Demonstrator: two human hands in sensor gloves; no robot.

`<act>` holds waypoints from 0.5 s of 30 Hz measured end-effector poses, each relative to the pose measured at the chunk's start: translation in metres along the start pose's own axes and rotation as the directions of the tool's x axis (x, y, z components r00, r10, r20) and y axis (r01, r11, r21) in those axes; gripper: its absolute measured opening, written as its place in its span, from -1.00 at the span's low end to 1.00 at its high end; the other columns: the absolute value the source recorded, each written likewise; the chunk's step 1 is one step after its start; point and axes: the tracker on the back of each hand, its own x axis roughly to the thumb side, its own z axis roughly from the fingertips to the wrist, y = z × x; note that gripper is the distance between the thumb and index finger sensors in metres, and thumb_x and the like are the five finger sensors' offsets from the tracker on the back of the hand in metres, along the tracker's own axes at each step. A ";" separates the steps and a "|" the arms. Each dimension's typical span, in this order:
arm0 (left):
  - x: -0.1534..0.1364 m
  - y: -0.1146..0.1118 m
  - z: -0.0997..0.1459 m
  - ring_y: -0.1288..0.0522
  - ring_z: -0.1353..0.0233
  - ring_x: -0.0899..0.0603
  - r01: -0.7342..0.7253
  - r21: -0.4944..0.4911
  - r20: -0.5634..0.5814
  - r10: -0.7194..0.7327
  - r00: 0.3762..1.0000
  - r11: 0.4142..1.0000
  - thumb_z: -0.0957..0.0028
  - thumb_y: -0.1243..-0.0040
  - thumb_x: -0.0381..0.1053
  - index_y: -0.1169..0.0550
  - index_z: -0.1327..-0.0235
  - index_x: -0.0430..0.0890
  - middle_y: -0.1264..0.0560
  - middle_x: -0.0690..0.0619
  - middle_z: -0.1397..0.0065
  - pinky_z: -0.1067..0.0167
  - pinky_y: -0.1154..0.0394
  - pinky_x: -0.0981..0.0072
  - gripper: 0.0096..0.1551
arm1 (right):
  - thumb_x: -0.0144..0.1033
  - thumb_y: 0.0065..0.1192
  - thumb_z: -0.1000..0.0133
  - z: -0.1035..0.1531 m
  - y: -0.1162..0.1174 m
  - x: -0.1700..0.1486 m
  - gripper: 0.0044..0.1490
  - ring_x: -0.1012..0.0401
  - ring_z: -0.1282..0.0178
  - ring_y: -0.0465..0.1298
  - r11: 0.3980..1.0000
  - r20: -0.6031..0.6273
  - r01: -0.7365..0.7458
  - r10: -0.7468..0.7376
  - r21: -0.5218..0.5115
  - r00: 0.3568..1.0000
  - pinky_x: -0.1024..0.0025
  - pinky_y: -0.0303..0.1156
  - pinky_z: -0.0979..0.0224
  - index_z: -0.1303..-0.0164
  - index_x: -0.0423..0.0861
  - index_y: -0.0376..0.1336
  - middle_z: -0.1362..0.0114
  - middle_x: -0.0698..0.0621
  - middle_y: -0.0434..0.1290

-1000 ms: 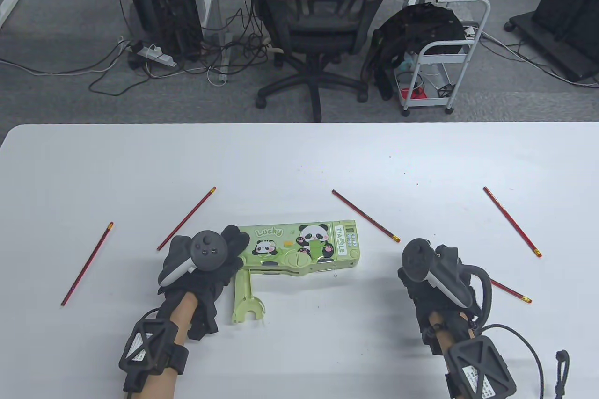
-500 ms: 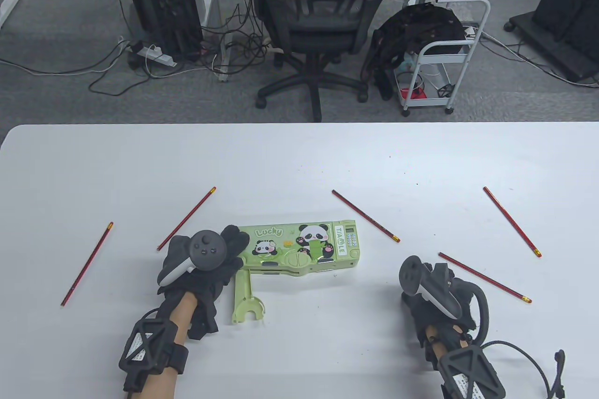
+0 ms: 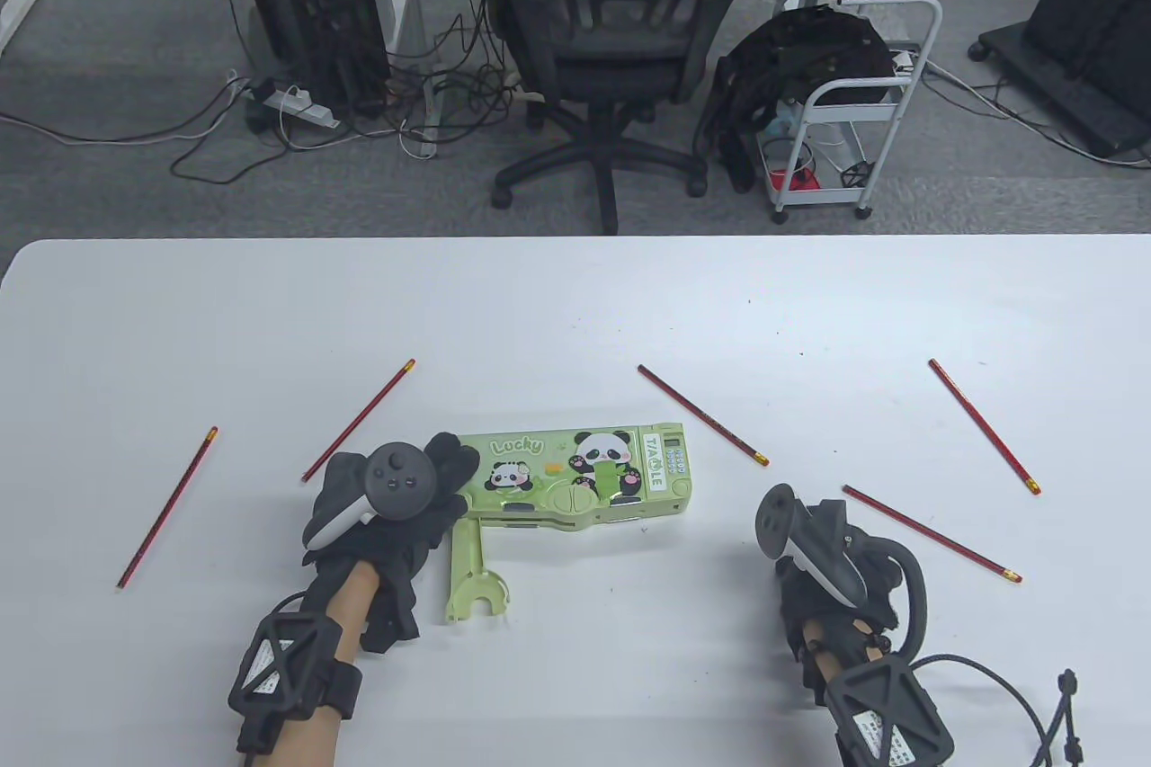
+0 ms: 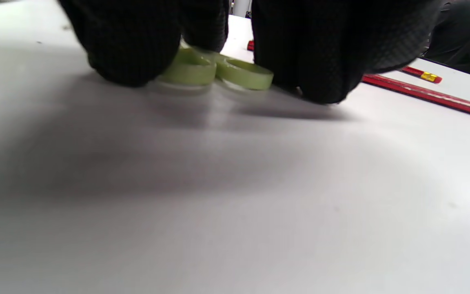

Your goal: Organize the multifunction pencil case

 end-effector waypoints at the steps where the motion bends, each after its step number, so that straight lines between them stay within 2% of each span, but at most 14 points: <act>1: 0.000 0.000 0.000 -0.14 -0.70 -0.47 0.001 0.000 0.000 -0.001 1.000 1.000 -0.24 -0.03 -0.04 -0.15 -0.62 0.11 0.02 -0.04 -0.79 -0.39 -0.15 -0.59 -0.33 | -0.05 0.23 -0.09 0.000 0.000 0.000 -0.11 -0.34 -0.30 0.49 1.000 0.005 -0.003 0.003 -0.004 1.000 -0.25 0.46 -0.34 -0.61 -0.16 0.13 -0.43 -0.50 0.34; 12: -0.002 0.000 0.000 -0.14 -0.70 -0.46 -0.023 0.001 -0.001 0.023 1.000 1.000 -0.23 -0.05 -0.03 -0.17 -0.62 0.12 0.01 -0.02 -0.79 -0.39 -0.16 -0.59 -0.33 | -0.01 0.22 -0.14 -0.003 0.001 -0.005 -0.06 -0.35 -0.26 0.48 0.999 0.026 0.037 -0.037 -0.005 0.999 -0.29 0.44 -0.32 -0.66 -0.18 0.04 -0.42 -0.53 0.32; 15: -0.003 0.001 -0.001 -0.14 -0.70 -0.46 -0.033 -0.001 0.000 0.033 0.999 0.999 -0.23 -0.06 -0.03 -0.17 -0.61 0.12 0.00 -0.01 -0.79 -0.38 -0.16 -0.59 -0.33 | 0.00 0.20 -0.15 0.001 -0.002 -0.007 -0.06 -0.35 -0.24 0.49 0.994 0.034 0.108 -0.108 0.001 0.994 -0.29 0.45 -0.30 -0.67 -0.18 0.03 -0.41 -0.54 0.32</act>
